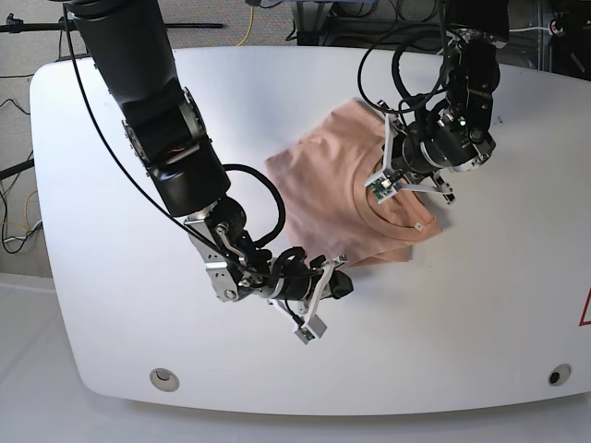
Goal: Fold the T-shirt properly
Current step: 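Grasp the shirt edge with the left gripper near the right gripper, then pull the folded shirt apart with both grippers to square it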
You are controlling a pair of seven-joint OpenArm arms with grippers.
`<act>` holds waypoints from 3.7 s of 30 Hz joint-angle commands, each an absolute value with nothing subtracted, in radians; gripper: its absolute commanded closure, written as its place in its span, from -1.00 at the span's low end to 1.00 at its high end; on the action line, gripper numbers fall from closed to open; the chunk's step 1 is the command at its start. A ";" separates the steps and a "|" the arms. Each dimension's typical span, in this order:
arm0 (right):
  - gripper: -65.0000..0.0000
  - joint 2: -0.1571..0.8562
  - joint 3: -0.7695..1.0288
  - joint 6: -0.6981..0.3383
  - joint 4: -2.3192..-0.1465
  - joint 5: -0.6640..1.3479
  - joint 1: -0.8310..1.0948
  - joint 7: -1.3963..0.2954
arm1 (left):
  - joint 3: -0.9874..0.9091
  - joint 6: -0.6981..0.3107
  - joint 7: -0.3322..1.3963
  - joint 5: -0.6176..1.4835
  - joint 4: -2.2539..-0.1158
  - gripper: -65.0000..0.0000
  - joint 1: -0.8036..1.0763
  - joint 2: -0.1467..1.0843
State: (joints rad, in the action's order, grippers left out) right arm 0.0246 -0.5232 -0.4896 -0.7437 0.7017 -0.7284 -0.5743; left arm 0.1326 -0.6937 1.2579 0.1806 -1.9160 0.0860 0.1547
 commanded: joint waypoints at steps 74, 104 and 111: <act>0.96 0.243 -0.150 -0.490 -1.333 0.380 -0.147 -0.661 | 0.179 -0.698 0.812 -0.096 -1.270 1.00 -0.179 0.232; 0.96 0.243 -0.104 -0.444 -1.707 0.387 -0.002 -0.730 | 0.110 -0.698 0.819 -0.096 -1.322 1.00 -0.309 0.229; 0.96 0.237 -0.104 -0.432 -1.778 0.387 -0.002 -0.799 | 0.088 -0.698 0.872 -0.097 -1.477 1.00 -0.309 0.231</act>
